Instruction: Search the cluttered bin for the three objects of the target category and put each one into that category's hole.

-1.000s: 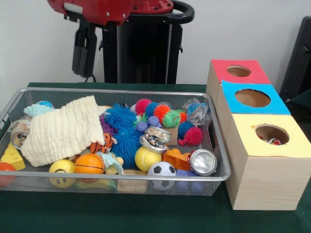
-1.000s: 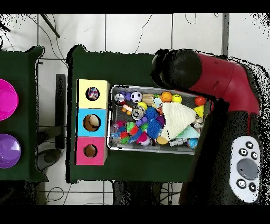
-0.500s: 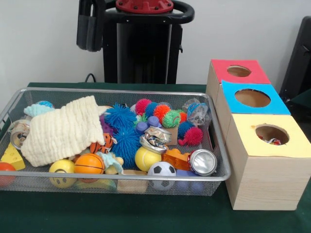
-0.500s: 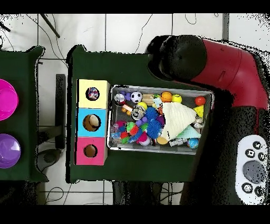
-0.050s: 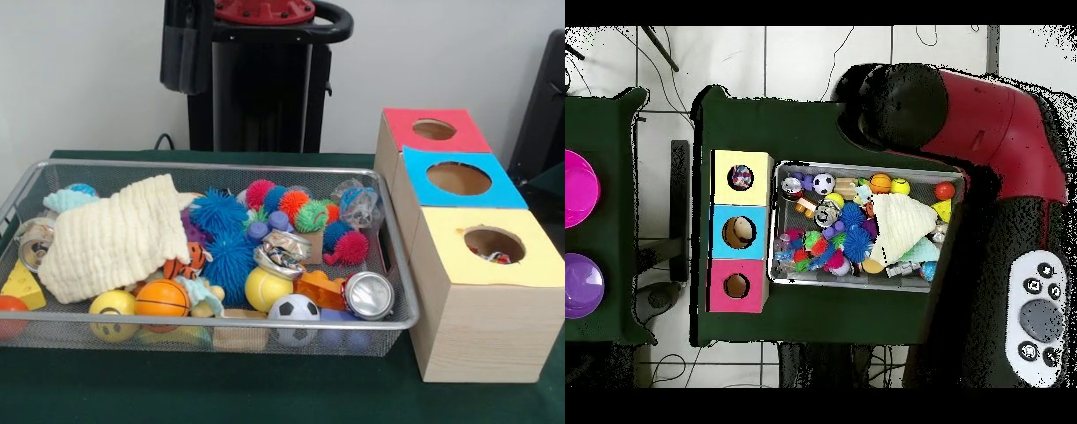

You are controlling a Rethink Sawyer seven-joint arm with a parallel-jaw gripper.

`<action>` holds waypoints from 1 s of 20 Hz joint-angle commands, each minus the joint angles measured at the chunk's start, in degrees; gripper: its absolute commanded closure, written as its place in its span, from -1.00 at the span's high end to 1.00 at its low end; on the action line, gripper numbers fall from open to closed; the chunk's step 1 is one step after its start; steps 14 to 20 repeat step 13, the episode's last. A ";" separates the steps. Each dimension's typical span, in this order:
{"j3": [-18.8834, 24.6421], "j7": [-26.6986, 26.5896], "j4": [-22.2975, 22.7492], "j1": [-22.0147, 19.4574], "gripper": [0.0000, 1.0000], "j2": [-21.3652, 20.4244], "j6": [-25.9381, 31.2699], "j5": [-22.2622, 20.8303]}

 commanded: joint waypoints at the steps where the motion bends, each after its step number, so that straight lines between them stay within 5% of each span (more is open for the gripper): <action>1: 6.30 -13.14 1.21 -1.10 -1.00 2.37 0.94 -3.70; 20: 6.69 -13.04 -1.86 -0.54 -1.00 3.28 3.65 -4.89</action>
